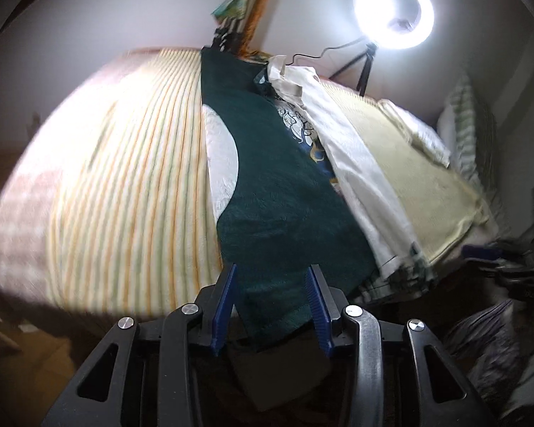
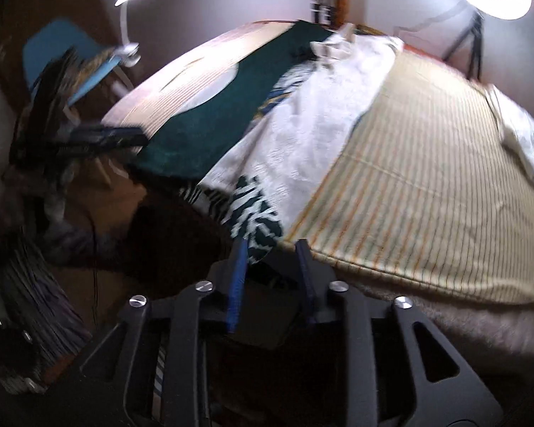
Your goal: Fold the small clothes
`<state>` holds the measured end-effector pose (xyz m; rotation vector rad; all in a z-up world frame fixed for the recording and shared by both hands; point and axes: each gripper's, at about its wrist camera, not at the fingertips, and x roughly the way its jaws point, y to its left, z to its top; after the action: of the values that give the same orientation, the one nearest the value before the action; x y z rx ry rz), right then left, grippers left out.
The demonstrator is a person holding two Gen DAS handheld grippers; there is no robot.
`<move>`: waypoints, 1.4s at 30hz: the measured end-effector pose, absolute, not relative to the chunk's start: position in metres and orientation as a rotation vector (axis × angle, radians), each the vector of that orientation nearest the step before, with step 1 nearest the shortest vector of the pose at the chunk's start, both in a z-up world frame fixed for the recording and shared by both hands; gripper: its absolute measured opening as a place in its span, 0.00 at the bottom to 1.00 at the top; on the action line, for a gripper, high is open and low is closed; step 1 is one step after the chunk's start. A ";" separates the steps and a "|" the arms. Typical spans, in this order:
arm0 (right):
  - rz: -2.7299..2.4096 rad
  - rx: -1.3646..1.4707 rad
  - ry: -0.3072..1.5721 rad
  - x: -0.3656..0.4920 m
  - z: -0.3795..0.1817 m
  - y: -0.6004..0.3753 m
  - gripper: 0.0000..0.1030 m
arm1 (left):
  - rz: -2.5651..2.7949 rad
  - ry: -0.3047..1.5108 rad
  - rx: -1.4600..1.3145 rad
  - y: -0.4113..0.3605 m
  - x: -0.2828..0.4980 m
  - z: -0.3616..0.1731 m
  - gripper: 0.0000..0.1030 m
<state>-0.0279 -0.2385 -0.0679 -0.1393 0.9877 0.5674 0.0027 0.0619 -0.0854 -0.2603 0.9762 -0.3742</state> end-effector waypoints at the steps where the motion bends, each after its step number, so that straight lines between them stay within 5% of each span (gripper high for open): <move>1: 0.561 -0.095 1.005 -0.020 -0.070 -0.245 0.30 | -0.400 0.984 -0.310 0.062 0.004 -0.086 0.38; 6: 0.562 0.076 1.086 0.004 -0.092 -0.254 0.30 | -0.532 0.971 -0.305 0.016 0.010 -0.071 0.38; 17: 0.557 0.075 1.096 0.012 -0.116 -0.242 0.30 | -0.530 0.948 0.195 -0.096 0.017 -0.082 0.38; 20: 0.558 0.072 1.093 0.012 -0.118 -0.241 0.30 | -0.501 0.959 0.245 -0.097 0.018 -0.095 0.13; 23: 0.559 0.055 1.090 0.013 -0.118 -0.240 0.30 | -0.498 0.953 0.170 -0.079 0.015 -0.089 0.00; 29: 0.564 0.045 1.086 0.010 -0.117 -0.241 0.30 | -0.426 0.912 0.010 -0.030 0.002 -0.072 0.01; 32: 0.569 0.058 1.090 0.011 -0.118 -0.242 0.30 | -0.433 0.908 -0.010 -0.030 -0.001 -0.070 0.36; 40: 0.560 0.068 1.091 0.010 -0.118 -0.241 0.30 | -0.473 0.861 0.228 -0.088 -0.003 -0.075 0.39; 41: 0.560 0.069 1.092 0.011 -0.118 -0.242 0.30 | -0.461 0.884 0.249 -0.093 0.003 -0.082 0.36; 42: 0.561 0.070 1.092 0.011 -0.118 -0.242 0.30 | -0.457 0.908 0.243 -0.093 0.007 -0.088 0.19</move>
<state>0.0111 -0.2417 -0.1181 0.0699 1.0921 0.5606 0.0073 -0.0927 -0.0880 0.2434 0.9081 -0.4572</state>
